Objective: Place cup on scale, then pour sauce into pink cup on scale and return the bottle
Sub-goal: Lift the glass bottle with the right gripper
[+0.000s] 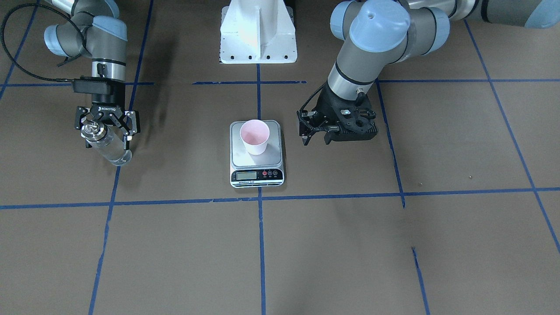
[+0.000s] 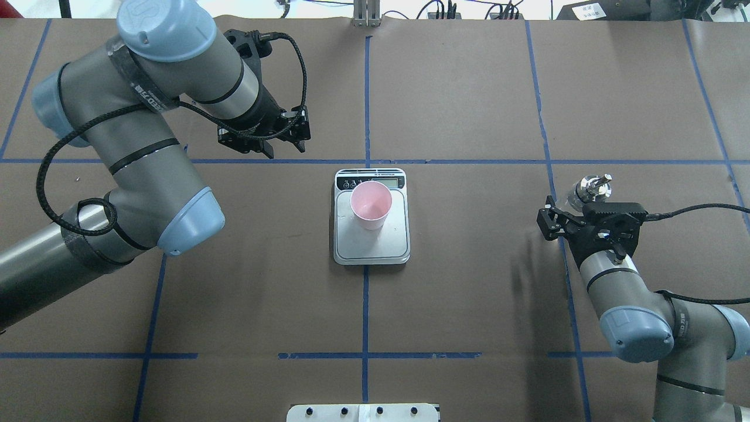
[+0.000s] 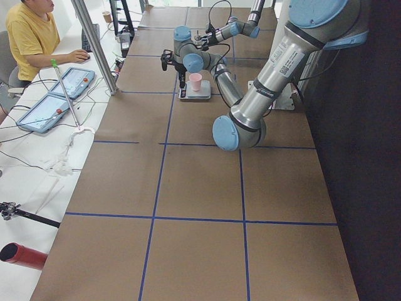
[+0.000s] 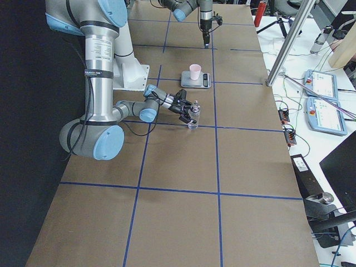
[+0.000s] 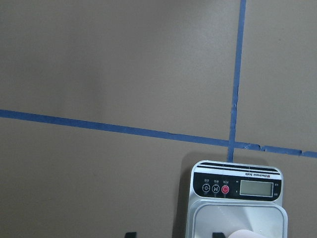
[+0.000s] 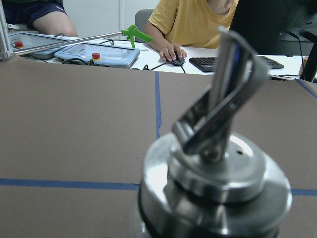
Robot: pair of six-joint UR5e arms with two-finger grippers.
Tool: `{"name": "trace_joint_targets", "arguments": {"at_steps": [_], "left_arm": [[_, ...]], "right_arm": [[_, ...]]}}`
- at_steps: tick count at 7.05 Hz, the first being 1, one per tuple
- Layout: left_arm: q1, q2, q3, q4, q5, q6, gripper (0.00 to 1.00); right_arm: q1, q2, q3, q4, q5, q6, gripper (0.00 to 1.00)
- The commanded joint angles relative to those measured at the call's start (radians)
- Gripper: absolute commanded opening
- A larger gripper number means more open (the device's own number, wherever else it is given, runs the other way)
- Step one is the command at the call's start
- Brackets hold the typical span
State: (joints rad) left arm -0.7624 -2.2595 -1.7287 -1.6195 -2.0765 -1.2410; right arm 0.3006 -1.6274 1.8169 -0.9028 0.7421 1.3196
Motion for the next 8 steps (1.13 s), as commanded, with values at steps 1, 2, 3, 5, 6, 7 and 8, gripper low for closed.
{"name": "trace_joint_targets", "arguments": {"at_steps": [1, 2, 3, 5, 6, 7, 8], "left_arm": [[0.0, 0.0, -0.002, 0.001, -0.001, 0.0, 0.6], [0.0, 0.0, -0.002, 0.001, -0.001, 0.0, 0.6], [0.0, -0.002, -0.003, 0.003, -0.001, 0.0, 0.6], [0.0, -0.002, -0.006, 0.006, -0.002, 0.0, 0.6], [0.0, -0.002, -0.006, 0.006, -0.002, 0.0, 0.6], [0.0, -0.002, -0.011, 0.006, -0.002, -0.002, 0.6], [-0.003, 0.0, -0.02, 0.006, -0.002, 0.0, 0.6]], "right_arm": [[0.0, 0.017, -0.059, 0.062, 0.0, -0.002, 0.91], [0.0, 0.026, -0.091, 0.129, -0.001, -0.052, 0.9], [0.002, 0.04, -0.094, 0.163, -0.003, -0.086, 0.55], [0.003, 0.04, -0.106, 0.168, -0.003, -0.088, 0.0], [0.005, 0.04, -0.094, 0.171, -0.001, -0.095, 0.0], [0.009, 0.04, -0.062, 0.17, -0.004, -0.161, 0.0], [0.027, 0.055, -0.05, 0.156, -0.004, -0.174, 0.0]]}}
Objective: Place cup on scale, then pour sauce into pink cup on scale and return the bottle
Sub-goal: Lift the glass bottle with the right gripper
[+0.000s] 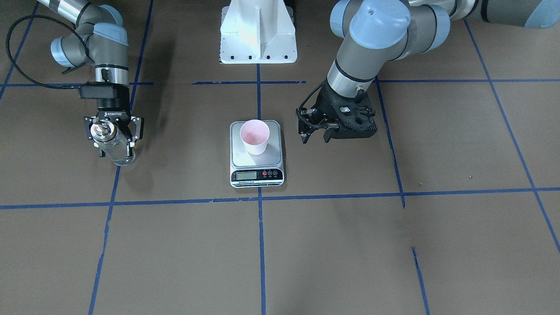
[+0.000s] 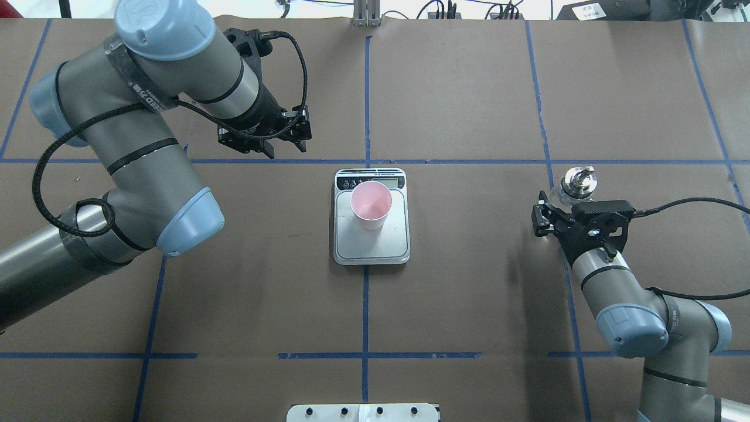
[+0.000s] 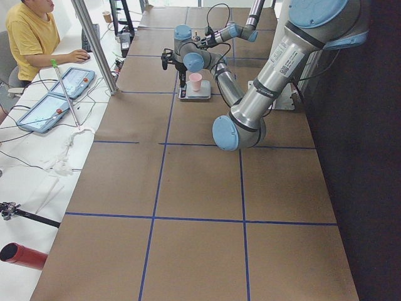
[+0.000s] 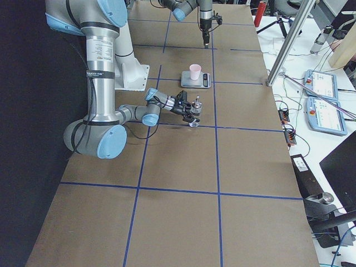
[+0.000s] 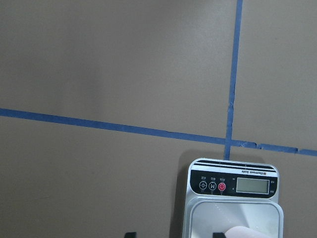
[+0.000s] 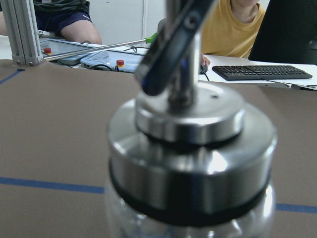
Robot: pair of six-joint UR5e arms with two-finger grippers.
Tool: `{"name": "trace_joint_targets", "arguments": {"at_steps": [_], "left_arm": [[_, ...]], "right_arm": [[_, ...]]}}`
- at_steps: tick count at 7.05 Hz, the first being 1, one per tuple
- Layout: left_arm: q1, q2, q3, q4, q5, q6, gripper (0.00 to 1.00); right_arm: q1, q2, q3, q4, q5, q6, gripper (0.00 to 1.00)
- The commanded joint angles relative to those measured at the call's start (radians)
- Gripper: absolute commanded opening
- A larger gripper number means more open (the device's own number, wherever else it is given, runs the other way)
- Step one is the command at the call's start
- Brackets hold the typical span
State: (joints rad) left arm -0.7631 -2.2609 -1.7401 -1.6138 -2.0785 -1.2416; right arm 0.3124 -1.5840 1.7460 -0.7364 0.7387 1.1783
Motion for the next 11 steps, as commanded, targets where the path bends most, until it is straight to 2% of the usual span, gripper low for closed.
{"name": "trace_joint_targets", "arguments": {"at_steps": [1, 3, 5, 7, 8, 10, 11], "left_arm": [[-0.002, 0.003, -0.016, 0.002, 0.0, 0.001, 0.6], [-0.004, 0.033, -0.038, 0.0, 0.0, 0.001, 0.6], [-0.004, 0.046, -0.05, -0.001, 0.0, 0.001, 0.6], [-0.004, 0.053, -0.05, -0.008, -0.002, 0.002, 0.6], [-0.004, 0.055, -0.05, -0.008, 0.0, 0.002, 0.6], [-0.005, 0.055, -0.05, -0.008, 0.0, 0.002, 0.6], [-0.021, 0.055, -0.053, -0.006, -0.005, 0.034, 0.6]], "right_arm": [[0.028, 0.019, 0.032, -0.043, -0.001, -0.084, 0.0], [0.037, 0.051, 0.061, -0.086, -0.001, -0.163, 0.0], [0.053, 0.181, 0.052, -0.142, -0.008, -0.198, 0.0], [0.05, 0.193, 0.044, -0.159, -0.105, -0.358, 0.0], [0.044, 0.238, -0.006, -0.181, -0.164, -0.39, 0.0], [0.03, 0.265, 0.016, -0.184, -0.167, -0.39, 0.0], [0.028, 0.289, 0.018, -0.239, -0.164, -0.393, 0.0]]}}
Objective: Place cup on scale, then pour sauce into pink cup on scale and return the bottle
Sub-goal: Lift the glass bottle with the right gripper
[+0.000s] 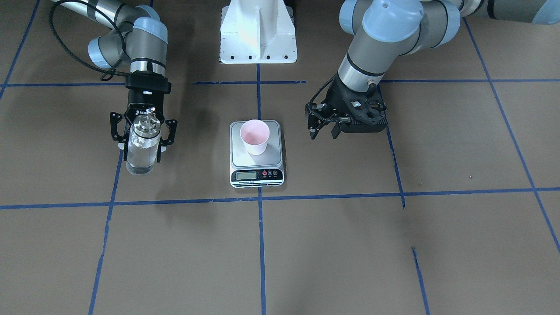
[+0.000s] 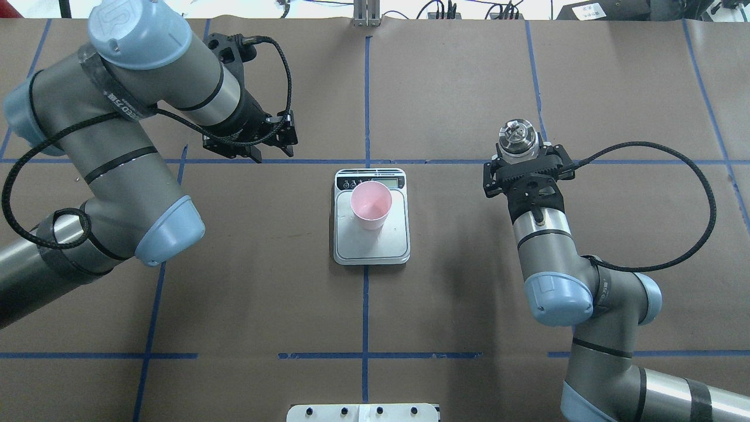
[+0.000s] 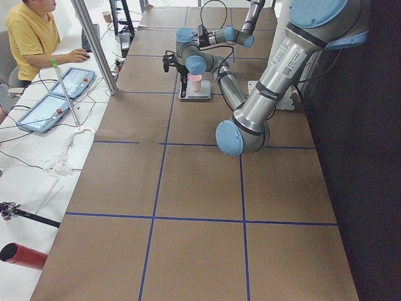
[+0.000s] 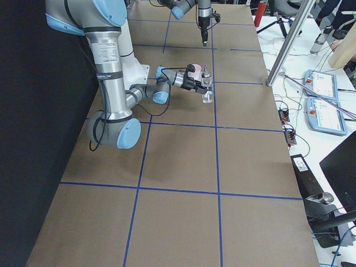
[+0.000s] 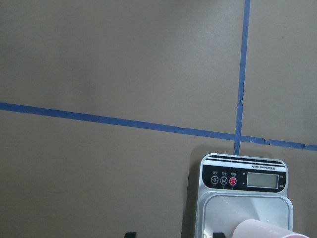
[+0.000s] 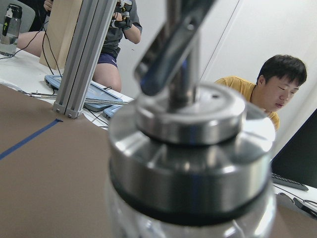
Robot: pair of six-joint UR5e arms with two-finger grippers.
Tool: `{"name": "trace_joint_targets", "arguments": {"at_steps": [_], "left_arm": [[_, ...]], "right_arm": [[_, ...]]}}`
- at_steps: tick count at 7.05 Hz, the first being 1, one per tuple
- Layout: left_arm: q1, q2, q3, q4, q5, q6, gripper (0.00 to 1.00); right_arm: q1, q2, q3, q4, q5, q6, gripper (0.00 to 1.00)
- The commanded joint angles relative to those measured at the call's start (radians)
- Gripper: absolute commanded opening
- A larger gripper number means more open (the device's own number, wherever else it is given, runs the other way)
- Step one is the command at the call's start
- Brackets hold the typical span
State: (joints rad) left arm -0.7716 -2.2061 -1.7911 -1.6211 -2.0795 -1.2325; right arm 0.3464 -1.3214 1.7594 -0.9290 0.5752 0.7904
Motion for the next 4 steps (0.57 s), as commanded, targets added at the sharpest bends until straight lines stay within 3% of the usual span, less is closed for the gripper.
{"name": "trace_joint_targets", "arguments": {"at_steps": [1, 3, 4], "left_arm": [[-0.029, 0.005, -0.014, 0.007, -0.005, 0.097, 0.61], [-0.067, 0.074, -0.059, 0.01, -0.007, 0.186, 0.61], [-0.081, 0.107, -0.092, 0.01, -0.008, 0.214, 0.61]], "right_arm": [[-0.012, 0.049, 0.011, -0.136, -0.023, -0.025, 0.0], [-0.029, 0.106, 0.075, -0.369, -0.043, -0.111, 0.0], [-0.033, 0.106, 0.086, -0.379, -0.044, -0.111, 0.0]]}}
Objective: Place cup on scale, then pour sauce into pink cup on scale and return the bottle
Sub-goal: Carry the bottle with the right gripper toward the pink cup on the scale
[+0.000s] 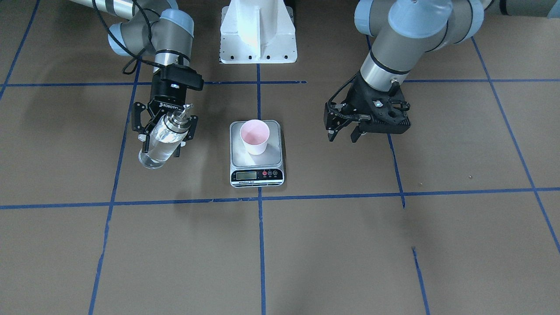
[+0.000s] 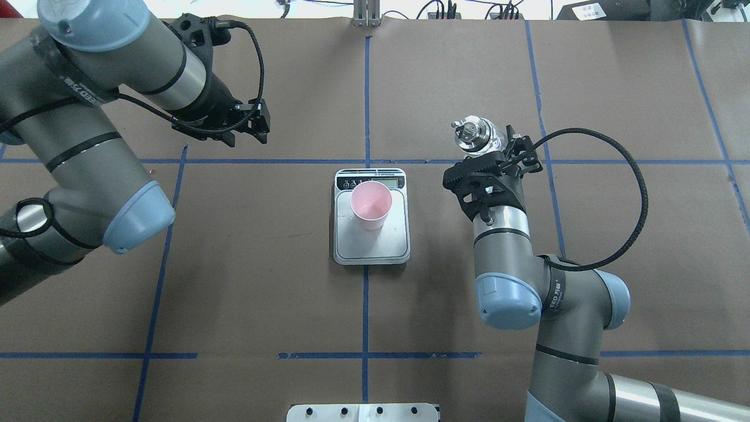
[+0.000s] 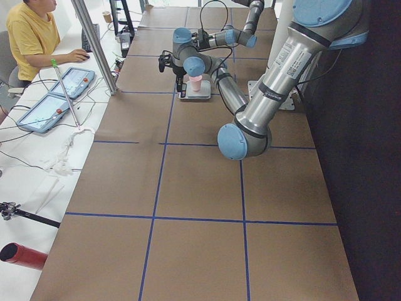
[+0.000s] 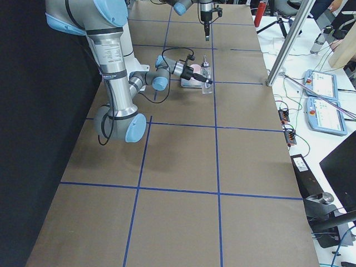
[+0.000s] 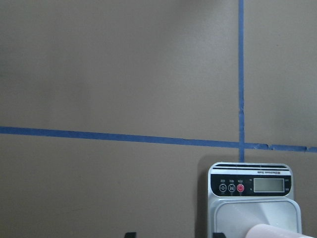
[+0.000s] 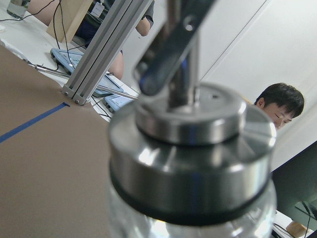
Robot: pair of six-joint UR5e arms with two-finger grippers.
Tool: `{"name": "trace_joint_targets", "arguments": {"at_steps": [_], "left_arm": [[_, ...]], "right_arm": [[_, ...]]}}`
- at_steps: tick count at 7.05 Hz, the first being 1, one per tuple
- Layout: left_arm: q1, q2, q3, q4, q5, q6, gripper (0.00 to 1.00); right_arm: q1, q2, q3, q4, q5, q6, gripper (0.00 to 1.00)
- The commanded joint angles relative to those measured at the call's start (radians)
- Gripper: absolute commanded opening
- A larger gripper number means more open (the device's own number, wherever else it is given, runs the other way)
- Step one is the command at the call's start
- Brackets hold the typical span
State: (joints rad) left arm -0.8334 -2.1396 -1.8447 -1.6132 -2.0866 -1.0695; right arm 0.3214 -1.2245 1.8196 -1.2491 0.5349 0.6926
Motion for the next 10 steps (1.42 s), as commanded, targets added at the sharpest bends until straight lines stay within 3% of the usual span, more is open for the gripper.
{"name": "trace_joint_targets", "arguments": {"at_steps": [1, 3, 6, 10], "left_arm": [[-0.022, 0.05, -0.054, 0.003, -0.001, 0.052, 0.61], [-0.067, 0.099, -0.126, 0.009, -0.003, 0.092, 0.61], [-0.127, 0.101, -0.139, 0.142, 0.003, 0.31, 0.62], [-0.125, 0.139, -0.131, 0.141, 0.007, 0.31, 0.62]], "right_arm": [[-0.015, 0.008, 0.027, -0.061, -0.004, -0.015, 0.0], [-0.019, 0.003, 0.023, -0.087, -0.006, -0.021, 0.0], [-0.057, 0.029, 0.049, -0.309, -0.059, -0.082, 0.0], [-0.107, 0.046, 0.037, -0.355, -0.127, -0.244, 0.0]]}}
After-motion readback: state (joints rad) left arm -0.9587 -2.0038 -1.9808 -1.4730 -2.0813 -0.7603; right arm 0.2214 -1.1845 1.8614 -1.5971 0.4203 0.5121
